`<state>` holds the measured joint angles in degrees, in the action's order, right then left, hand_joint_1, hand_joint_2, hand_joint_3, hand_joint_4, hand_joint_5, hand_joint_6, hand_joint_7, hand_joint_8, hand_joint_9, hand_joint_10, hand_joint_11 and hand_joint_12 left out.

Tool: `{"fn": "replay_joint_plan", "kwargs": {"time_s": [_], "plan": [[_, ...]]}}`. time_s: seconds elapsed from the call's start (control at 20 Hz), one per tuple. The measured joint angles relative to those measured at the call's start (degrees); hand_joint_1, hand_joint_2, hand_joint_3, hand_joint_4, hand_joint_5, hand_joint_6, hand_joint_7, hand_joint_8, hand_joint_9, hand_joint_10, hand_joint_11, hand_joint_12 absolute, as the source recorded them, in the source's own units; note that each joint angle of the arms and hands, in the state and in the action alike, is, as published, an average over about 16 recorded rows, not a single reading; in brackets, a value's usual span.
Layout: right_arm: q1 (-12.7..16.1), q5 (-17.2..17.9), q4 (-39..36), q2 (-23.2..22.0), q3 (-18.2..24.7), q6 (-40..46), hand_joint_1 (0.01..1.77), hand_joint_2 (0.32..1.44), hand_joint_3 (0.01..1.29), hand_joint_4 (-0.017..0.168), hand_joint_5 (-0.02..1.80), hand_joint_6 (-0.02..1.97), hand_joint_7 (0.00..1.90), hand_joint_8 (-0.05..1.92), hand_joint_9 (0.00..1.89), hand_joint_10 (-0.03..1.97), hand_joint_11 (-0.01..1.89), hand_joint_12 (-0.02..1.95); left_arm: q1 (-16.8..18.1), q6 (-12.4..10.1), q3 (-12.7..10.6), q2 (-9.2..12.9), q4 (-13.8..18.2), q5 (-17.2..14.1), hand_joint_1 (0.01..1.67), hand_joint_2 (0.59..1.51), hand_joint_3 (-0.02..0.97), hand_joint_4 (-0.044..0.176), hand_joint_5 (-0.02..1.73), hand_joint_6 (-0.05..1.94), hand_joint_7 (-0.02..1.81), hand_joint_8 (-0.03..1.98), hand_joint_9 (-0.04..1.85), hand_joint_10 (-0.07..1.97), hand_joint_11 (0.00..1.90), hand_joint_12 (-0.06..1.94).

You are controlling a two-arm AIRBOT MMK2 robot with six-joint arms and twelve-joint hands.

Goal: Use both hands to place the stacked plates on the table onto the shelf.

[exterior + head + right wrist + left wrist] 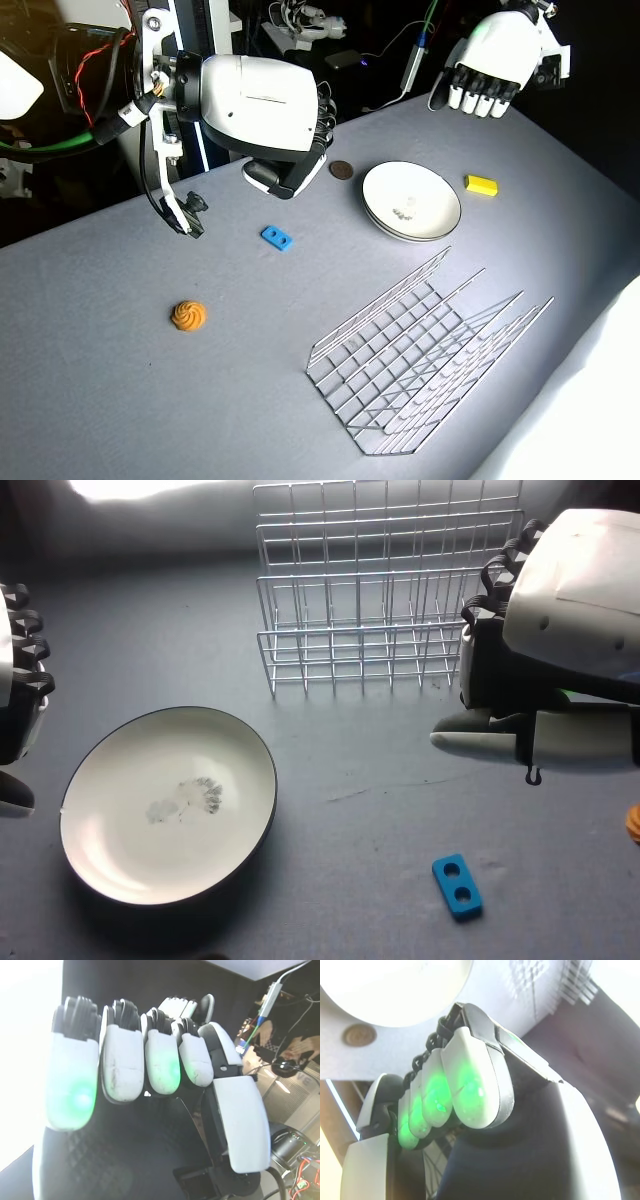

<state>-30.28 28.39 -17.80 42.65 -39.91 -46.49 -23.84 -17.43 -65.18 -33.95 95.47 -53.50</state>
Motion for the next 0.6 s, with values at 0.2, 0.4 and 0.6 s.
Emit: {"fn": "replay_joint_plan", "kwargs": {"time_s": [0.2, 0.4, 0.6], "plan": [[-0.1, 0.1, 0.0, 0.0, 0.0, 0.0, 0.16, 1.20, 0.04, 0.003, 0.63, 0.76, 0.69, 0.73, 0.71, 0.74, 0.85, 0.70, 0.0, -0.2, 0.3, 0.0, 0.4, -0.1, 0.20, 1.078, 0.057, 0.007, 0.65, 0.72, 0.63, 0.65, 0.65, 0.64, 0.74, 0.66], [-0.1, 0.1, 0.0, 0.1, 0.0, 0.0, 0.14, 1.19, 0.03, 0.003, 0.48, 0.57, 0.52, 0.54, 0.54, 0.56, 0.64, 0.52, 0.2, -0.5, 0.5, 0.0, 0.9, -0.2, 0.15, 1.067, 0.052, 0.007, 0.49, 0.53, 0.47, 0.48, 0.49, 0.48, 0.55, 0.48], [-0.4, 0.5, 0.0, 0.1, -0.1, -0.4, 0.12, 1.16, 0.03, 0.001, 0.15, 0.16, 0.18, 0.14, 0.18, 0.14, 0.23, 0.11, 0.2, -1.0, 0.8, 0.0, 2.0, -0.4, 0.03, 1.034, 0.038, 0.004, 0.13, 0.11, 0.12, 0.07, 0.12, 0.07, 0.16, 0.07]]}}
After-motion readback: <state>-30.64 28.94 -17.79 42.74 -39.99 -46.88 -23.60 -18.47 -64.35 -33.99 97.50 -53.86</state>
